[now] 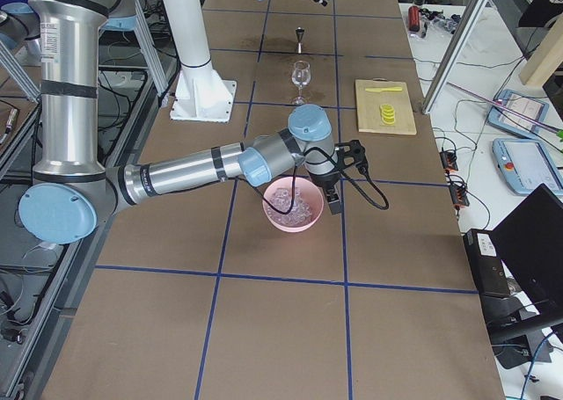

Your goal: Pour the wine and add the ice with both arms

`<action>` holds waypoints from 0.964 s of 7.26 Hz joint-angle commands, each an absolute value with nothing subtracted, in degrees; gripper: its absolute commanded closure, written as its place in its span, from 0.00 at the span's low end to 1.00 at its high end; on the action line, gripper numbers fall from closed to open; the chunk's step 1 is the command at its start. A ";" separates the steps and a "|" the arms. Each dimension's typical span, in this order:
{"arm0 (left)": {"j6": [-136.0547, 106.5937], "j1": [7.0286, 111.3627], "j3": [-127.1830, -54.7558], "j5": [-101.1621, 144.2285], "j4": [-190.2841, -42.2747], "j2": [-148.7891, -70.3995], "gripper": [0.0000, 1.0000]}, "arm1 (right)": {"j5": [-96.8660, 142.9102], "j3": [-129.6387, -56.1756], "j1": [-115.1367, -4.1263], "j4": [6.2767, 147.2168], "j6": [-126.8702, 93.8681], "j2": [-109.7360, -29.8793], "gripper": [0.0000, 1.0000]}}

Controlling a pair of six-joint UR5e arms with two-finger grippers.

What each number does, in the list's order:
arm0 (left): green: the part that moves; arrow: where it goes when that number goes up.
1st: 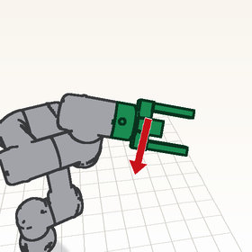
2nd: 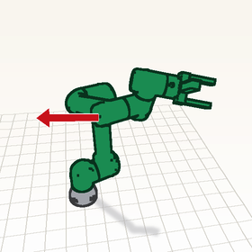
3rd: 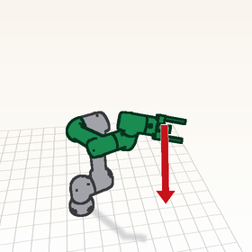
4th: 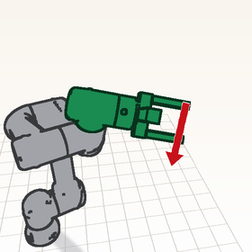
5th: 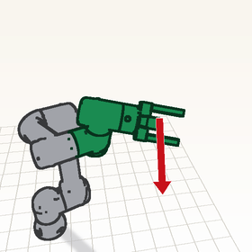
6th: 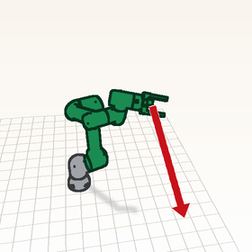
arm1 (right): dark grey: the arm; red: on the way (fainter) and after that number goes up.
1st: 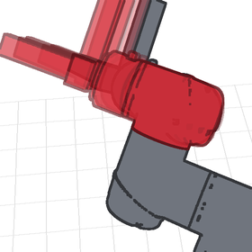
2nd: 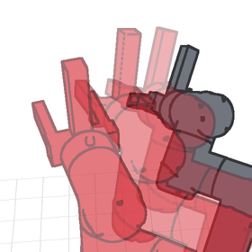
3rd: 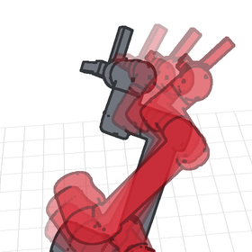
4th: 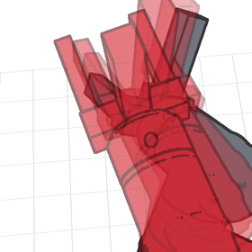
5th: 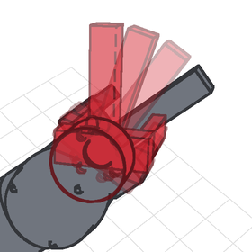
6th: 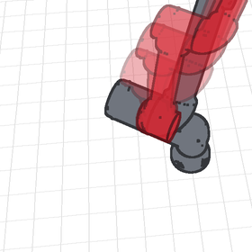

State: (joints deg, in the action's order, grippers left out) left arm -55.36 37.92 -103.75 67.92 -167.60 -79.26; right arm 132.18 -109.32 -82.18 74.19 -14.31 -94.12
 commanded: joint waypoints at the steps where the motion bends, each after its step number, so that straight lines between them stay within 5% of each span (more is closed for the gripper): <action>1: -57.82 23.08 -103.97 50.05 -167.78 -78.75 0.07 | 132.19 -109.42 -82.18 74.09 -14.41 -94.31 0.00; 7: -57.83 9.41 -95.37 31.56 -167.26 -80.85 0.00 | 132.19 -109.51 -82.18 74.09 -14.41 -94.22 0.00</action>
